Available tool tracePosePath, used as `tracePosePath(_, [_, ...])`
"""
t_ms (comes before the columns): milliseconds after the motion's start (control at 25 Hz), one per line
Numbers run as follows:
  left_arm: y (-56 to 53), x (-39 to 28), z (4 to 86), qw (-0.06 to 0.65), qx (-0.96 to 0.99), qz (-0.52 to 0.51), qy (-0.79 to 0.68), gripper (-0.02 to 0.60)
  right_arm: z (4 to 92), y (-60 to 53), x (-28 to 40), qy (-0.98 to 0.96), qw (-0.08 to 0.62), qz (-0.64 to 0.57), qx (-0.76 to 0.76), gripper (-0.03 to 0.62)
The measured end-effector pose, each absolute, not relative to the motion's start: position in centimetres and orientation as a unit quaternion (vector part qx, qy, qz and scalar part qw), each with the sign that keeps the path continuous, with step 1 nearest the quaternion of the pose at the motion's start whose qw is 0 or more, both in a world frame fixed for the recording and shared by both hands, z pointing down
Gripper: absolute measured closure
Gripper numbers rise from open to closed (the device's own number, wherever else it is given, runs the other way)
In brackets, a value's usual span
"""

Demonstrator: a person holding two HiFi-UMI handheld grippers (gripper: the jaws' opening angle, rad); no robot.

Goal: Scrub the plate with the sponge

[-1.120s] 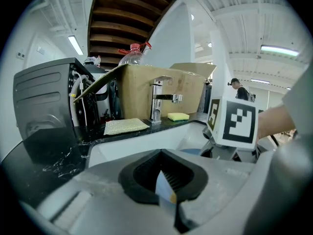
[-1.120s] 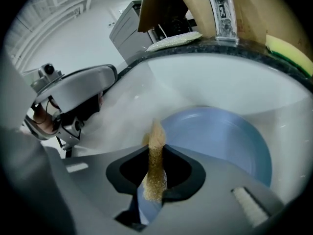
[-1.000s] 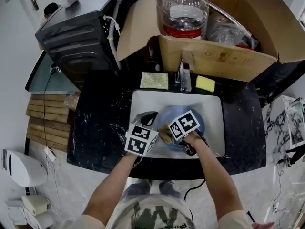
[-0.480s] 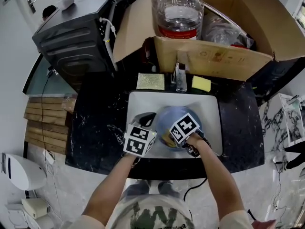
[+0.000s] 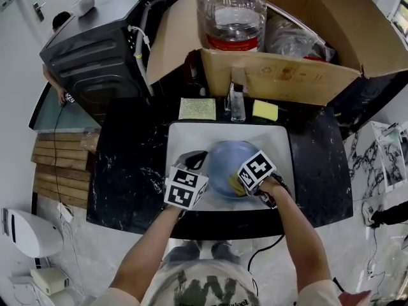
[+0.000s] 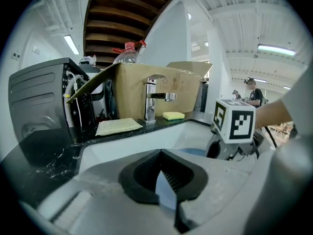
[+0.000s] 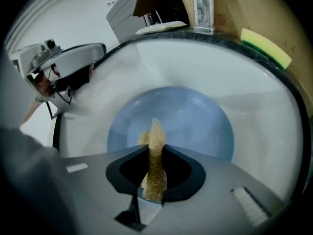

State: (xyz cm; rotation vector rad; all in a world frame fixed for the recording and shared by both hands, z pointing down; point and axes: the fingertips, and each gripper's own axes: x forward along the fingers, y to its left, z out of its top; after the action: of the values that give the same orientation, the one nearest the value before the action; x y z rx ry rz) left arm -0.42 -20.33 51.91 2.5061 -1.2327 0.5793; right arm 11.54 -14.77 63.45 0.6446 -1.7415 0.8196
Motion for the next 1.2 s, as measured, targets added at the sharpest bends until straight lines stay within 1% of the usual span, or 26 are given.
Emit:
tracePosePath(400, [-20.3, -0.3, 51.9, 0.145, 0.869, 0.204, -0.428, 0.58, 63.4, -17.2, 16.6, -0.705, 0.536, 0.325, 0.333, 0.522])
tracePosePath(840, [-20.6, -0.3, 51.9, 0.146, 0.867, 0.204, -0.43, 0.58, 63.5, -18.8, 19.0, -0.683, 0.525, 0.322, 0.392, 0.522])
tracePosePath(1000, [-20.8, -0.3, 51.7, 0.146, 0.867, 0.202, -0.431, 0.58, 63.1, -19.1, 18.9, -0.69, 0.503, 0.327, 0.406, 0.522])
tracePosePath(1200, [-21.0, -0.6, 51.2, 0.151, 0.866, 0.202, -0.432, 0.58, 60.6, -20.4, 18.2, -0.711, 0.446, 0.323, 0.438, 0.523])
